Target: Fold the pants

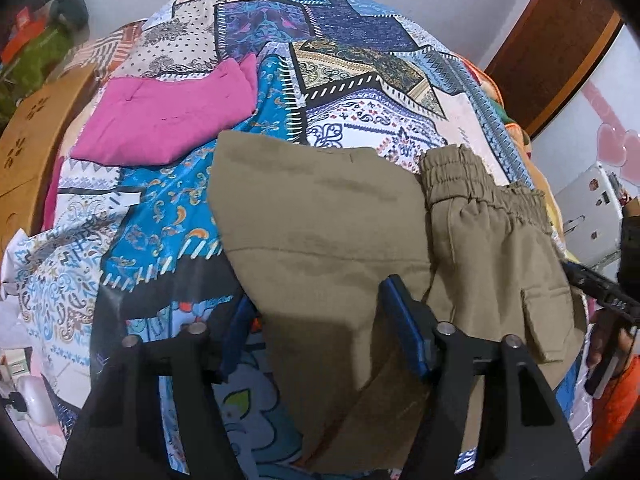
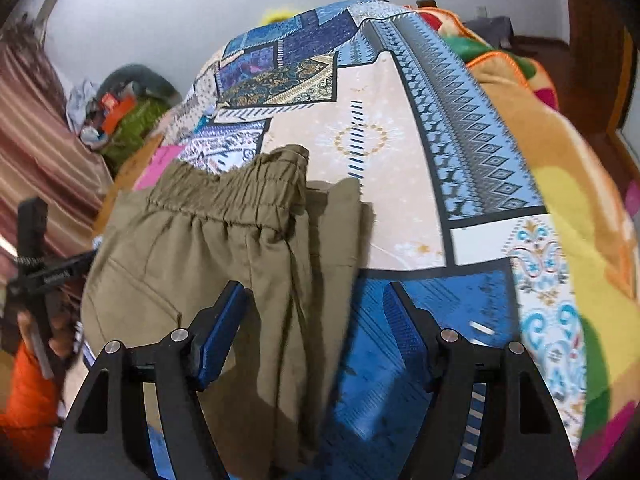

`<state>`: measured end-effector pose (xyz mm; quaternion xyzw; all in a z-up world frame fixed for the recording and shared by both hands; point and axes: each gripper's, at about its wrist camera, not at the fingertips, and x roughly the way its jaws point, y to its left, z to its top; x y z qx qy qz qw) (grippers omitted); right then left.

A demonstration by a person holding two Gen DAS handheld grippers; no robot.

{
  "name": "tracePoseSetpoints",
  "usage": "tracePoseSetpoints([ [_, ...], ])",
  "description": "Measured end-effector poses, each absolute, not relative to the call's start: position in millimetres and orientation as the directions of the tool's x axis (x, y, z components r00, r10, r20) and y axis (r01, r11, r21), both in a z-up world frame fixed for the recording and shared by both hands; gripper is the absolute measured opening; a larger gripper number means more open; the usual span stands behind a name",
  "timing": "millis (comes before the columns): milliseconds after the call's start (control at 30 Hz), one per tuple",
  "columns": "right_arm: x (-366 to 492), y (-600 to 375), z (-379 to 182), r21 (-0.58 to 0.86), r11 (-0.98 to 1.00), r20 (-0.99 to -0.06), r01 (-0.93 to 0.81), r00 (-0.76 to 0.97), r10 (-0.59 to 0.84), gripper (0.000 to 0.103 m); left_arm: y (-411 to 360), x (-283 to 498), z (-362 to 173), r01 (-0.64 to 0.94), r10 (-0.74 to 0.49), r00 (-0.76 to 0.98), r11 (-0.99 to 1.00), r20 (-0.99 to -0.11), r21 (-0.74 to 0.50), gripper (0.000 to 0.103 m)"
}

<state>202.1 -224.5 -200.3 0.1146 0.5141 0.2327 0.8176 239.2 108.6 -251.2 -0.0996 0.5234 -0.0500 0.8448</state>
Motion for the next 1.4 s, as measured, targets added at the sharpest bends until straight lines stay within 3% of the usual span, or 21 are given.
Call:
tracePoseSetpoints([
  [133, 205.7, -214.9, -214.9, 0.459, 0.846, -0.787, -0.270, 0.318, 0.528, 0.068, 102.4, 243.0, -250.3, -0.006, -0.173, 0.463, 0.980, -0.869, -0.198, 0.055],
  [267, 207.8, -218.3, -218.0, 0.493, 0.830, -0.766, -0.261, 0.322, 0.556, 0.066, 97.2, 248.7, -249.8, 0.006, -0.160, 0.475, 0.984, -0.866, -0.178, 0.041],
  [433, 213.3, -215.1, -216.3, 0.494, 0.822, -0.763, -0.285, 0.311, 0.567, 0.045, 90.2, 257.0, -246.5, -0.002, -0.119, 0.484, 0.991, -0.867, -0.137, 0.024],
  [500, 215.8, -214.4, -214.7, 0.487, 0.823, -0.765, -0.292, 0.313, 0.563, 0.029, 88.6, 258.5, -244.3, -0.015, -0.083, 0.494, 0.994, -0.865, -0.104, 0.016],
  [600, 218.5, -211.2, -206.1, 0.451, 0.831, -0.768, -0.326, 0.332, 0.547, 0.020, 86.8, 260.5, -239.8, -0.033, -0.048, 0.500, 0.997, -0.865, -0.074, 0.011],
  [1000, 227.7, -183.9, -136.5, 0.291, 0.839, -0.729, -0.459, 0.462, 0.505, 0.015, 89.6, 245.8, -177.9, -0.032, 0.008, 0.611, 0.999, -0.791, -0.014, 0.004],
  [1400, 266.4, -107.3, -71.6, 0.220, 0.789, -0.638, -0.574, 0.527, 0.561, 0.015, 167.5, 253.7, -109.4, -0.155, 0.125, 0.707, 0.988, -0.696, 0.020, 0.004],
])
